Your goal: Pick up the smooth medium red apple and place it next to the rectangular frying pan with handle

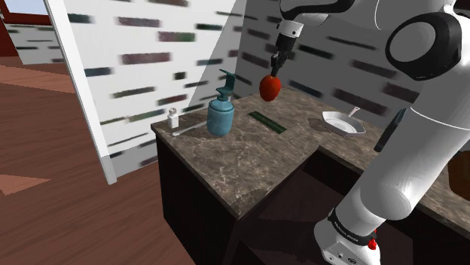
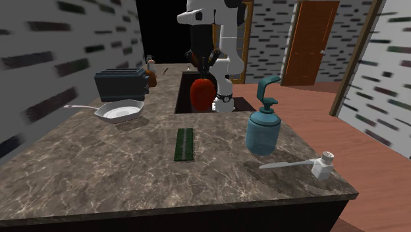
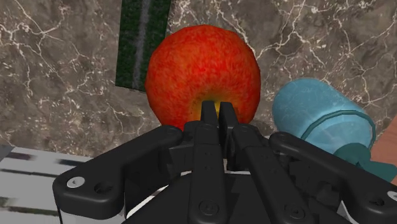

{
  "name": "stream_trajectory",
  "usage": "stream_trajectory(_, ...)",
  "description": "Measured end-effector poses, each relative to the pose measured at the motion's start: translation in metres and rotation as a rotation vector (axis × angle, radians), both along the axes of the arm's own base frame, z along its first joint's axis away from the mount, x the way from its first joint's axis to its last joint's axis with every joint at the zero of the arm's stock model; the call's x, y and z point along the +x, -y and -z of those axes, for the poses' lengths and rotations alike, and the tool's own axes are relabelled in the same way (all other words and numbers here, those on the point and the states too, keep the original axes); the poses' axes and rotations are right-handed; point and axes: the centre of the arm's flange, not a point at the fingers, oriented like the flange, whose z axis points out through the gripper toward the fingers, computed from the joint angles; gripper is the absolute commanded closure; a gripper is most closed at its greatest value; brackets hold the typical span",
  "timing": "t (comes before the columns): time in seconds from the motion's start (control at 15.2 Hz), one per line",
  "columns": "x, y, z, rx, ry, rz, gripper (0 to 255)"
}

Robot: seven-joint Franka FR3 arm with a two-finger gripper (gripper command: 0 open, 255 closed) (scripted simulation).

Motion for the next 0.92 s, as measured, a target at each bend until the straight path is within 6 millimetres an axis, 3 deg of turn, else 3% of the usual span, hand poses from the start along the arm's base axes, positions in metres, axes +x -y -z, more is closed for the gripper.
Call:
stream_trajectory(0.53,0.001,0.001,-0.040,0.000,0.000,0.000,255)
stream_trajectory(0.92,-0.040,0.053,-0.046,0.000,0.000,0.002,255)
